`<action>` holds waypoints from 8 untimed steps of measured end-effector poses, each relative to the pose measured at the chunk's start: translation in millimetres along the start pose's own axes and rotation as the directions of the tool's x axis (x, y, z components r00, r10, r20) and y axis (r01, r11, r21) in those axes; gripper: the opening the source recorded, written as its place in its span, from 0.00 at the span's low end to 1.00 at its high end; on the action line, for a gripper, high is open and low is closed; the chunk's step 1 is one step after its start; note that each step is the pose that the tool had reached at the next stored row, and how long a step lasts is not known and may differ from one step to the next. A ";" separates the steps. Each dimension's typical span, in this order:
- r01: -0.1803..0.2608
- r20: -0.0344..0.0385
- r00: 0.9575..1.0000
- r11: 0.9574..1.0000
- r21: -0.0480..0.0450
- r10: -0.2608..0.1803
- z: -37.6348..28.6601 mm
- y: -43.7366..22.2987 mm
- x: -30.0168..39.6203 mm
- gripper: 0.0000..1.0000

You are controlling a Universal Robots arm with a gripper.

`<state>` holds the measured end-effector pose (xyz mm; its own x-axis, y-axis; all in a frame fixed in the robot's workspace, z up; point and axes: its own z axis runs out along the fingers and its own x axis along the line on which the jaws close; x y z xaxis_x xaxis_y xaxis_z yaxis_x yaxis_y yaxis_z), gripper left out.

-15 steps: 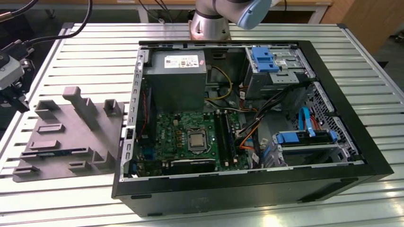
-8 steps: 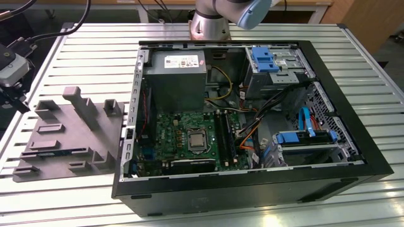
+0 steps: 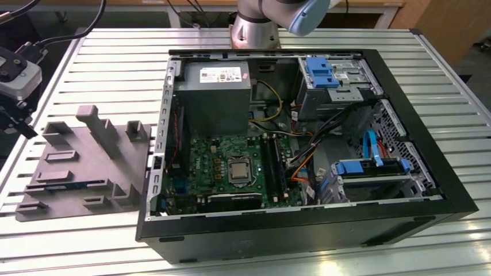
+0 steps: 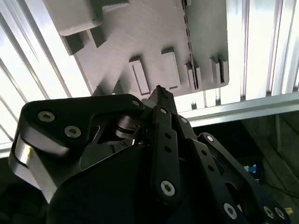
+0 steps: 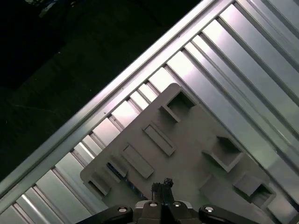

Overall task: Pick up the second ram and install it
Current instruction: 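Pick up the second ram and move it above second insertion slot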

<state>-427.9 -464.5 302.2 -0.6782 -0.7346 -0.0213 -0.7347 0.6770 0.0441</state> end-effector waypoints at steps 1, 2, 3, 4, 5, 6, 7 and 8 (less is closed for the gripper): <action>0.018 -0.001 1.000 1.000 0.000 -0.018 0.3 0.0 0.0 0.11; 0.036 -0.002 0.999 0.999 -0.001 -0.036 0.7 -0.1 0.0 0.11; 0.054 -0.002 0.999 0.999 -0.001 -0.054 1.0 0.0 0.0 0.11; 0.072 -0.003 0.997 0.997 -0.002 -0.072 1.3 -0.1 0.0 0.11; 0.090 -0.004 0.996 0.996 -0.002 -0.090 1.7 -0.1 0.0 0.11; 0.108 -0.005 0.994 0.994 -0.003 -0.108 2.0 -0.1 0.0 0.11; 0.127 -0.005 0.992 0.992 -0.003 -0.127 2.3 -0.1 0.1 0.11; 0.145 -0.006 0.989 0.989 -0.003 -0.145 2.7 -0.1 0.1 0.11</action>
<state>-427.9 -464.5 299.5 -0.5645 -0.8252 -0.0213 -0.8251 0.5633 0.0441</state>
